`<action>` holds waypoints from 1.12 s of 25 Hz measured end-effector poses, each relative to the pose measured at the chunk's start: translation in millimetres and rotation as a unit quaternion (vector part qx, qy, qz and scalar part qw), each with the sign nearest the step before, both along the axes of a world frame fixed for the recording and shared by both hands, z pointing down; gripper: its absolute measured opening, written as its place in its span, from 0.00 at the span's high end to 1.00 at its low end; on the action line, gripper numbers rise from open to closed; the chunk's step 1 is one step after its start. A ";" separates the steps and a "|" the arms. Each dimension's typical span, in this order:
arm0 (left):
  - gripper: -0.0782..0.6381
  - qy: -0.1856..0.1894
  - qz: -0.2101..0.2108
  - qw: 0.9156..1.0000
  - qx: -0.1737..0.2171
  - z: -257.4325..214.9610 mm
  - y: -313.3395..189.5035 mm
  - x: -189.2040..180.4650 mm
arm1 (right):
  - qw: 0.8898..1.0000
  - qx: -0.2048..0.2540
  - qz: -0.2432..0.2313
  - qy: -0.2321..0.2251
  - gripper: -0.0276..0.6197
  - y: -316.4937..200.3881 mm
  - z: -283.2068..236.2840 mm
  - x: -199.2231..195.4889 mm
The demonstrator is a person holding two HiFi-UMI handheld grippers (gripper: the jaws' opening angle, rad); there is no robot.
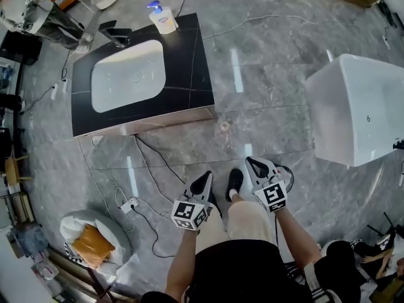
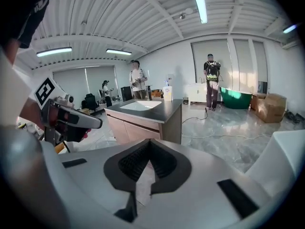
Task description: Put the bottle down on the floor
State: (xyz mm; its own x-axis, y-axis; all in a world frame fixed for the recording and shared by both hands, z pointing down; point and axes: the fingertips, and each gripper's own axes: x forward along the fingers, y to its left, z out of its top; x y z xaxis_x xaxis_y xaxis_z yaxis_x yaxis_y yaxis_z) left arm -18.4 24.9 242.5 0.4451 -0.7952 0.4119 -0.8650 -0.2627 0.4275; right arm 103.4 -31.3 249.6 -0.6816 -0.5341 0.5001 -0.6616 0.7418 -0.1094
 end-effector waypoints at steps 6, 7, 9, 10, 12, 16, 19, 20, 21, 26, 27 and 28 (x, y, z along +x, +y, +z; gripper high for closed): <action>0.87 -0.027 -0.004 0.999 0.033 -80.9 4.6 0.2 | 1.000 -0.001 -0.012 -0.024 0.95 20.7 -79.0 -4.6; 0.87 -0.029 -0.006 0.999 0.042 -92.6 0.8 0.5 | 0.999 0.003 -0.016 -0.028 0.95 18.9 -91.3 -4.8; 0.87 -0.030 -0.009 0.998 0.061 -114.2 -8.1 1.9 | 0.999 0.012 -0.023 -0.036 0.95 12.6 -114.1 -4.7; 0.87 -0.032 -0.009 0.997 0.072 -124.0 -10.7 2.5 | 0.999 0.015 -0.027 -0.040 0.95 10.8 -123.8 -4.8; 0.87 -0.035 -0.008 0.995 0.090 -140.8 -13.9 5.0 | 0.998 0.015 -0.030 -0.051 0.95 8.8 -142.0 -4.4; 0.87 -0.029 0.002 0.992 0.119 -169.4 -21.7 13.4 | 0.997 0.027 -0.032 -0.067 0.95 2.3 -173.9 -3.6; 0.87 -0.030 0.017 0.990 0.138 -192.8 -25.6 17.0 | 0.996 0.038 -0.030 -0.076 0.95 -0.5 -196.3 -2.7; 0.86 -0.032 0.021 0.989 0.145 -201.6 -28.2 16.8 | 0.995 0.043 -0.027 -0.082 0.95 -3.3 -204.9 -2.6; 0.86 -0.033 0.025 0.988 0.151 -210.1 -30.5 15.9 | 0.995 0.046 -0.025 -0.089 0.95 -5.8 -213.0 -2.7; 0.87 -0.026 0.028 0.985 0.166 -241.0 -36.7 8.2 | 0.993 0.059 -0.019 -0.098 0.95 -12.2 -240.9 -0.7; 0.87 -0.027 0.029 0.985 0.165 -245.5 -37.2 6.3 | 0.993 0.060 -0.020 -0.100 0.95 -13.0 -245.6 -1.4; 0.87 -0.027 0.029 0.985 0.166 -250.6 -36.7 4.4 | 0.993 0.061 -0.021 -0.103 0.95 -13.0 -250.6 -2.3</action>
State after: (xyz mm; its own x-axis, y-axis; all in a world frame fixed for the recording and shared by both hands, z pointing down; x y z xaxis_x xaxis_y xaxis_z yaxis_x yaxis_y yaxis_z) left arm -14.0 -11.8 -8.1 0.4785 -0.8637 0.1582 -0.8636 -0.4304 0.2626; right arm 101.1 -44.3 -1.0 -0.7857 -0.5512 0.2807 -0.6027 0.7843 -0.1470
